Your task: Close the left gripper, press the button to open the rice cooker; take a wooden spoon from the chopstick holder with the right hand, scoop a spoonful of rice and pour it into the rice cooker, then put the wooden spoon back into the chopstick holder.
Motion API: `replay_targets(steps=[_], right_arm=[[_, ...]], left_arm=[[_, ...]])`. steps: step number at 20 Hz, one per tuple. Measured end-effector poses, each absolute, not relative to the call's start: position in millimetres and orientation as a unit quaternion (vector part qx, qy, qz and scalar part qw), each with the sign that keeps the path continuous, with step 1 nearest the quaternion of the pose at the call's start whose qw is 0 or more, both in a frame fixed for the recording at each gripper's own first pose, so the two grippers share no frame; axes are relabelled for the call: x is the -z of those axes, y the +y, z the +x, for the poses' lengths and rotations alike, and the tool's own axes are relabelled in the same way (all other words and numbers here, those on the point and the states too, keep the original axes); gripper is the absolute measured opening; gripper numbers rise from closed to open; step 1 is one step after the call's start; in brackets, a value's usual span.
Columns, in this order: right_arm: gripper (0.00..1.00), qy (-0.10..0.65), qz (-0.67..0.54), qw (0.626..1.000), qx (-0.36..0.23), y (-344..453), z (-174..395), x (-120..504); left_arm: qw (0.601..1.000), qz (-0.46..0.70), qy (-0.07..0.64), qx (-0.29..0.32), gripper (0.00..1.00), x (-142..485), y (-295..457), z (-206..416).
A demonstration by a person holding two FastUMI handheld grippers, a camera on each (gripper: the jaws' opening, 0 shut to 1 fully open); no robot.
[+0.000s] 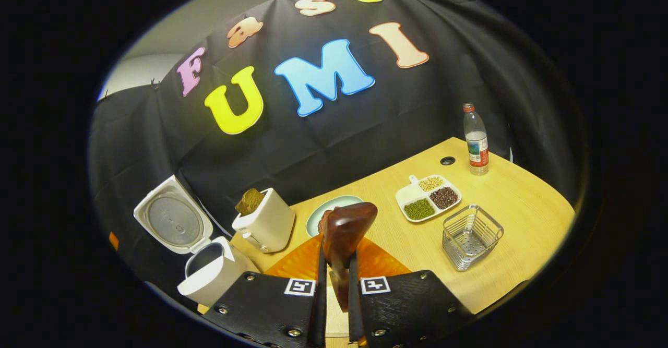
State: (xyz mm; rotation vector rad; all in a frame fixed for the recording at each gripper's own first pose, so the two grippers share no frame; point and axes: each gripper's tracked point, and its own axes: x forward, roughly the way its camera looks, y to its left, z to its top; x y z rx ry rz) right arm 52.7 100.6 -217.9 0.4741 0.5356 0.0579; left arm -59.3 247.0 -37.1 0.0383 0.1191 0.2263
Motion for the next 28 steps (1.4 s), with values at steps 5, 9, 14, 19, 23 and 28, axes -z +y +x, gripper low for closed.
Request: replay_targets(steps=[5,9,14,19,23,28], right_arm=[[0.17,0.273,0.216,0.937,-0.011,118,58,247],[0.17,0.28,0.202,0.938,0.004,129,66,270],[0.17,0.274,0.187,0.943,0.002,147,70,284],[0.17,0.286,0.202,0.936,-0.02,170,60,286],[0.17,0.308,0.245,0.918,-0.038,186,51,286],[0.18,0.328,0.293,0.896,-0.05,193,42,286]], left_arm=[[0.991,0.028,0.068,-0.112,1.0,45,266,-62],[0.99,0.027,0.081,-0.116,0.94,57,283,-65],[0.988,0.033,0.09,-0.118,1.0,63,293,-66],[0.989,0.028,0.092,-0.112,0.91,66,290,-65],[0.99,0.021,0.091,-0.109,1.0,67,284,-63],[0.99,0.017,0.086,-0.107,1.0,64,279,-63]])
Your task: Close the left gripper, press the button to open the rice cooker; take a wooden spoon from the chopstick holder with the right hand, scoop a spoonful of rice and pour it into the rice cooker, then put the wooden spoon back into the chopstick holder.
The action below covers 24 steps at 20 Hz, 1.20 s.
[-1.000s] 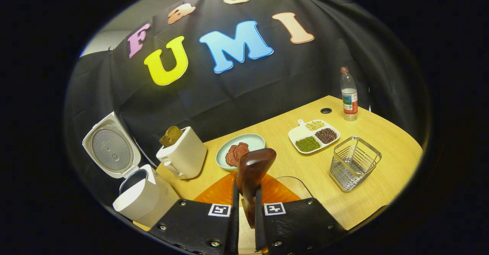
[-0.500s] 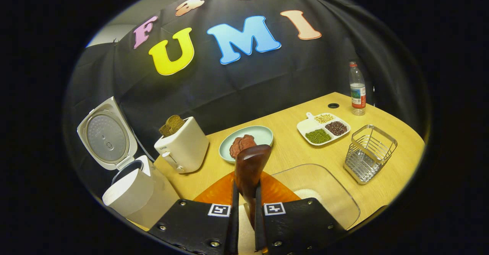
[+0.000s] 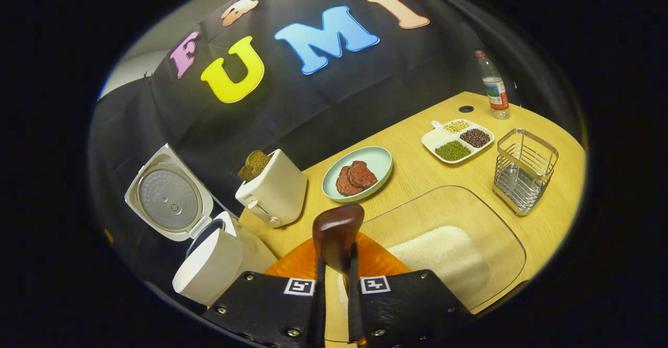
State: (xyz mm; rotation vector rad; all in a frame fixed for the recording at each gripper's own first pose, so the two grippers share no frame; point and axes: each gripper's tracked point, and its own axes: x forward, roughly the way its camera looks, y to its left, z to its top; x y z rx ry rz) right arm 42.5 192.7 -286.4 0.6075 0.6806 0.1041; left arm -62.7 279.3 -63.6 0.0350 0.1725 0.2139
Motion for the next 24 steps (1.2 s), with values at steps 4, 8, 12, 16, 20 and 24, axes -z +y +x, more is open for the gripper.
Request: replay_targets(steps=[4,8,12,16,20,24], right_arm=[[0.18,0.342,0.376,0.861,-0.029,175,41,294],[0.18,0.343,0.443,0.828,-0.016,155,35,298],[0.17,0.33,0.501,0.8,-0.007,138,37,295],[0.17,0.31,0.555,0.772,-0.005,123,41,282],[0.17,0.29,0.594,0.75,-0.017,118,46,258],[0.17,0.275,0.637,0.72,-0.035,123,50,233]], left_arm=[[0.991,0.015,0.082,-0.106,1.0,57,278,-61],[0.991,0.022,0.083,-0.1,0.92,55,270,-59],[0.992,0.03,0.08,-0.089,0.95,47,257,-55],[0.993,0.036,0.071,-0.082,0.91,39,248,-54],[0.994,0.03,0.069,-0.08,1.0,38,244,-55],[0.994,0.017,0.071,-0.083,1.0,41,246,-58]])
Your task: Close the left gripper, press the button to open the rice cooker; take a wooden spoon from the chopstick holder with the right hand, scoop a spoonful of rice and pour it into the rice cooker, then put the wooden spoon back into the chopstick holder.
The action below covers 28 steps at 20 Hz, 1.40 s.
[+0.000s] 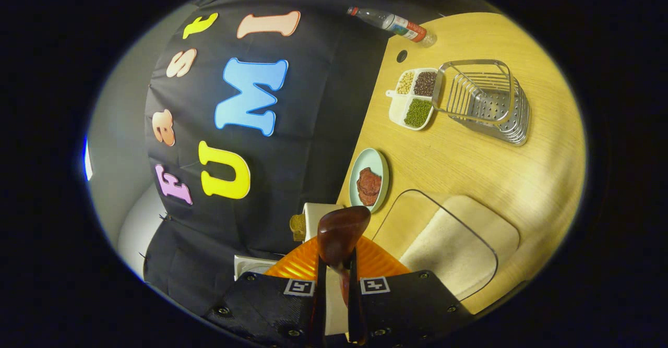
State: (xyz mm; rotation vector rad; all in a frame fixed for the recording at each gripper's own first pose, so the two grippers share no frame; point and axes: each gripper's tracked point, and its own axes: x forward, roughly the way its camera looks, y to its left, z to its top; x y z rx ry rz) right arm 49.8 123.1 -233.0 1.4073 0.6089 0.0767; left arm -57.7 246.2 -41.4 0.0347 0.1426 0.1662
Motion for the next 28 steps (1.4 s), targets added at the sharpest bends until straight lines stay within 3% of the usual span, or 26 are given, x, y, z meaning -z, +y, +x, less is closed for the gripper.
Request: replay_targets(steps=[14,28], right_arm=[[0.17,0.262,0.638,0.71,-0.142,205,78,144],[0.17,0.284,0.613,0.708,-0.206,315,101,131]], left_arm=[[0.988,-0.006,0.081,-0.131,0.99,59,296,-80],[0.975,-0.002,0.105,-0.198,1.0,71,352,-128]])
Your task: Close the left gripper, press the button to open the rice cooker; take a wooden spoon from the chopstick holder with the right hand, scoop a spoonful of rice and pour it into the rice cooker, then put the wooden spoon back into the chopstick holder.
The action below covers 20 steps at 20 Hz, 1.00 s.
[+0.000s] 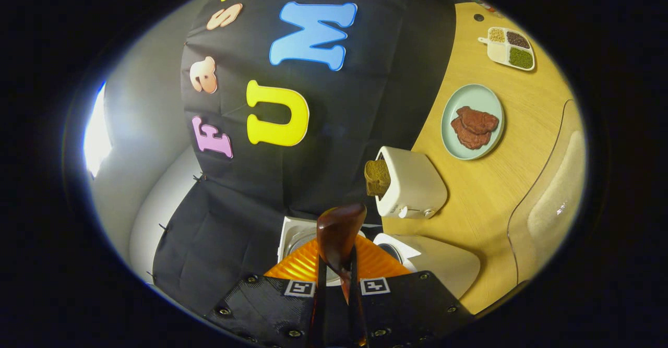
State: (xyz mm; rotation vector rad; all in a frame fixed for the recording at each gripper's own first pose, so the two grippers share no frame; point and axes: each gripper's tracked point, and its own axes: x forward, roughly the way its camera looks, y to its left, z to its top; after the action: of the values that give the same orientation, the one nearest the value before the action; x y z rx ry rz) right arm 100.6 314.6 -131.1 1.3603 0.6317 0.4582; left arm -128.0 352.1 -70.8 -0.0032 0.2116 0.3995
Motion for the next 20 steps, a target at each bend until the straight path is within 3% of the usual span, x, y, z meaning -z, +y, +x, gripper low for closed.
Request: replay_targets(steps=[6,9,10,15,20], right_arm=[[0.17,0.299,0.569,0.73,-0.23,364,108,138],[0.17,0.304,0.541,0.748,-0.235,383,113,148],[0.17,0.307,0.529,0.755,-0.237,389,113,152],[0.17,0.32,0.473,0.781,-0.251,417,117,170],[0.17,0.294,0.376,0.825,-0.302,452,115,168]], left_arm=[[0.967,0.008,0.113,-0.23,1.0,69,372,-150],[0.961,0.011,0.121,-0.247,0.92,71,381,-164],[0.96,0.011,0.123,-0.252,1.0,73,383,-168],[0.952,0.01,0.136,-0.275,1.0,78,394,-187],[0.947,0.005,0.149,-0.284,0.98,88,394,-194]])
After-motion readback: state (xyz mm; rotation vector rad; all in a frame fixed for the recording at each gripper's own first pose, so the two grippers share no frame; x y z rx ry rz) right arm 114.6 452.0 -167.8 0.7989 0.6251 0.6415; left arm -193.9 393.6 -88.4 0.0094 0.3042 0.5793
